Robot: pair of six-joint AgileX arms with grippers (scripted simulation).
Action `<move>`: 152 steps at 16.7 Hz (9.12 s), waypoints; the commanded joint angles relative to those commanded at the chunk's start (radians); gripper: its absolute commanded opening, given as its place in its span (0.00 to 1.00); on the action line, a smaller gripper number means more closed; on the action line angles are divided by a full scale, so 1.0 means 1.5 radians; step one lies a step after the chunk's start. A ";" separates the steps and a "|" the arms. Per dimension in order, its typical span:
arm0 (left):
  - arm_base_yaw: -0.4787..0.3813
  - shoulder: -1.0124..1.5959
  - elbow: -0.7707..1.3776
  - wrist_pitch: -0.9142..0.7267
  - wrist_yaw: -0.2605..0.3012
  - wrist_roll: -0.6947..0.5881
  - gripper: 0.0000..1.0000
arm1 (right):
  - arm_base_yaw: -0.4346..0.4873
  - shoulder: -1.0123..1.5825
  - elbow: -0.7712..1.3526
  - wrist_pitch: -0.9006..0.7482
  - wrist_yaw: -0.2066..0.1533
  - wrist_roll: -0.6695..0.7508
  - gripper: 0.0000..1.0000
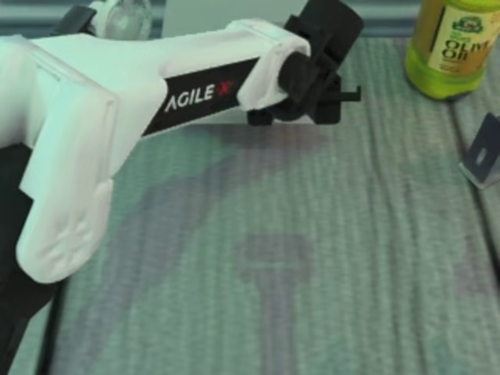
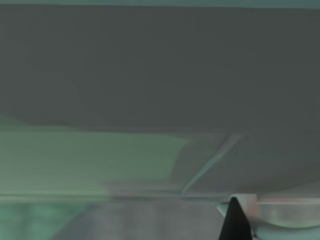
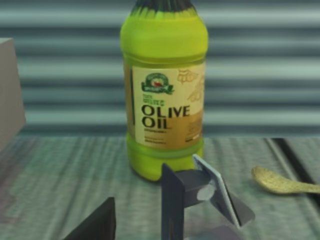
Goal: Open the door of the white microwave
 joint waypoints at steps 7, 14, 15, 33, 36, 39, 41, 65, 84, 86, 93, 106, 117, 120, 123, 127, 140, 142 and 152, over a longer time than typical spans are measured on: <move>0.000 0.000 0.000 0.000 0.000 0.000 0.00 | 0.000 0.000 0.000 0.000 0.000 0.000 1.00; -0.024 -0.055 -0.097 0.028 -0.012 -0.018 0.00 | 0.000 0.000 0.000 0.000 0.000 0.000 1.00; -0.023 -0.061 -0.105 0.034 -0.014 -0.021 0.00 | 0.000 0.000 0.000 0.000 0.000 0.000 1.00; -0.023 -0.062 -0.106 0.035 -0.014 -0.021 0.00 | 0.000 0.000 0.000 0.000 0.000 0.000 1.00; -0.023 -0.062 -0.106 0.035 -0.014 -0.021 0.00 | 0.000 0.000 0.000 0.000 0.000 0.000 1.00; -0.023 -0.062 -0.106 0.035 -0.014 -0.021 0.00 | 0.000 0.000 0.000 0.000 0.000 0.000 1.00; -0.028 -0.058 -0.107 0.037 -0.009 -0.023 0.00 | 0.000 0.000 0.000 0.000 0.000 0.000 1.00; -0.021 -0.092 -0.159 0.071 0.006 0.011 0.00 | 0.000 0.000 0.000 0.000 0.000 0.000 1.00; -0.019 -0.120 -0.206 0.102 0.027 0.043 0.00 | 0.000 0.000 0.000 0.000 0.000 0.000 1.00; -0.019 -0.120 -0.206 0.102 0.027 0.043 0.00 | 0.000 0.000 0.000 0.000 0.000 0.000 1.00; -0.019 -0.120 -0.206 0.102 0.027 0.043 0.00 | 0.000 0.000 0.000 0.000 0.000 0.000 1.00; -0.024 -0.119 -0.203 0.103 0.031 0.040 0.00 | 0.000 0.000 0.000 0.000 0.000 0.000 1.00; -0.016 -0.142 -0.243 0.126 0.044 0.069 0.00 | 0.000 0.000 0.000 0.000 0.000 0.000 1.00; -0.016 -0.142 -0.243 0.126 0.044 0.069 0.00 | 0.000 0.000 0.000 0.000 0.000 0.000 1.00; -0.016 -0.142 -0.243 0.126 0.044 0.069 0.00 | 0.000 0.000 0.000 0.000 0.000 0.000 1.00; -0.016 -0.142 -0.243 0.126 0.044 0.069 0.00 | 0.000 0.000 0.000 0.000 0.000 0.000 1.00; -0.019 -0.144 -0.248 0.129 0.051 0.072 0.00 | 0.000 0.000 0.000 0.000 0.000 0.000 1.00; -0.016 -0.155 -0.260 0.139 0.057 0.082 0.00 | 0.000 0.000 0.000 0.000 0.000 0.000 1.00; -0.012 -0.162 -0.276 0.147 0.062 0.094 0.00 | 0.000 0.000 0.000 0.000 0.000 0.000 1.00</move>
